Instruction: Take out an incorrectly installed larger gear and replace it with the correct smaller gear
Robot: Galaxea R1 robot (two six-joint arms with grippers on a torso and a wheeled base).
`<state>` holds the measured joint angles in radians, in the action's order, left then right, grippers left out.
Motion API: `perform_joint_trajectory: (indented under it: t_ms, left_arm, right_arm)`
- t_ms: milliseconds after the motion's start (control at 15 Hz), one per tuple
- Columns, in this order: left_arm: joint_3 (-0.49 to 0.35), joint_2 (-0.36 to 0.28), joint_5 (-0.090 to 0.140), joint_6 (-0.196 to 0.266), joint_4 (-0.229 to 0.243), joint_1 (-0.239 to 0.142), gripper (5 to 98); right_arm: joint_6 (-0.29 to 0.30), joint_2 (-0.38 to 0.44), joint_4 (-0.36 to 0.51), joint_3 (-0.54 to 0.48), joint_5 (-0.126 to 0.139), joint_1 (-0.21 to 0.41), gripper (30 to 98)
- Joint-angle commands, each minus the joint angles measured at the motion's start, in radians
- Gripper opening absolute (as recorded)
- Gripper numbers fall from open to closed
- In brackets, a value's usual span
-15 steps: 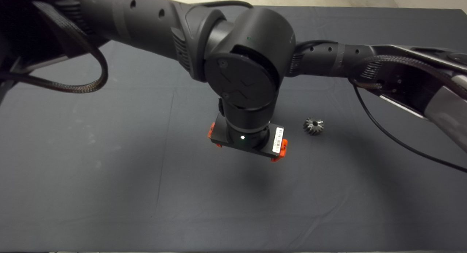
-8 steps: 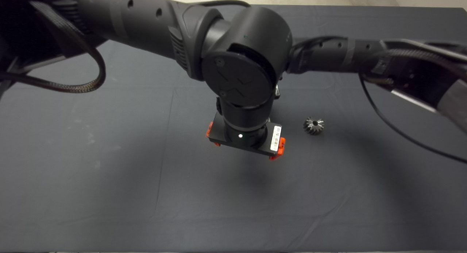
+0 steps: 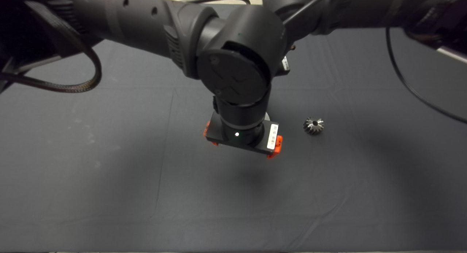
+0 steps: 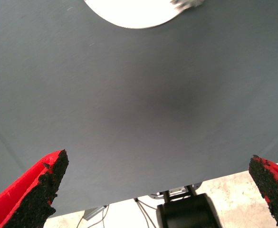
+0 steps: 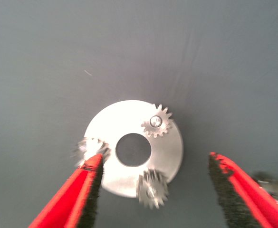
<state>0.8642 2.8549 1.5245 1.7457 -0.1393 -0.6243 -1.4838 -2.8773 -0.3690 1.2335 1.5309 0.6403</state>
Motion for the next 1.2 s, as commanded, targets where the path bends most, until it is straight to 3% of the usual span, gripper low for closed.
perform_joint_trajectory:
  t_ms: [0,133,267,400,667,1000,1133]
  left_arm:
    - [-0.170,-0.126,0.063,0.015,0.010,-0.020,97.6]
    - [-0.268,-0.150,0.063,0.085,0.015,-0.020,97.6]
    - [-0.341,-0.144,0.063,0.140,0.043,-0.022,97.6]
    - [-0.436,-0.145,0.062,0.224,0.052,-0.022,97.6]
    - [-0.506,-0.111,0.057,0.347,0.054,-0.022,97.6]
    - [-0.460,-0.064,0.057,0.362,0.053,-0.020,97.6]
    - [-0.393,-0.064,0.057,0.367,0.053,-0.020,97.6]
  right_arm:
    - [-0.217,0.133,0.119,-0.455,0.072,0.234,57.6]
    - [-0.373,0.213,0.119,-0.684,0.071,0.283,59.4]
    - [-0.496,0.239,0.138,-0.814,0.072,0.305,59.4]
    - [-0.526,0.223,0.215,-0.882,0.072,0.314,59.4]
    - [-0.656,0.187,0.331,-0.906,0.072,0.314,59.4]
    - [-0.667,0.194,0.369,-0.898,0.072,0.298,59.4]
    - [-0.667,0.198,0.369,-0.893,0.072,0.276,59.4]
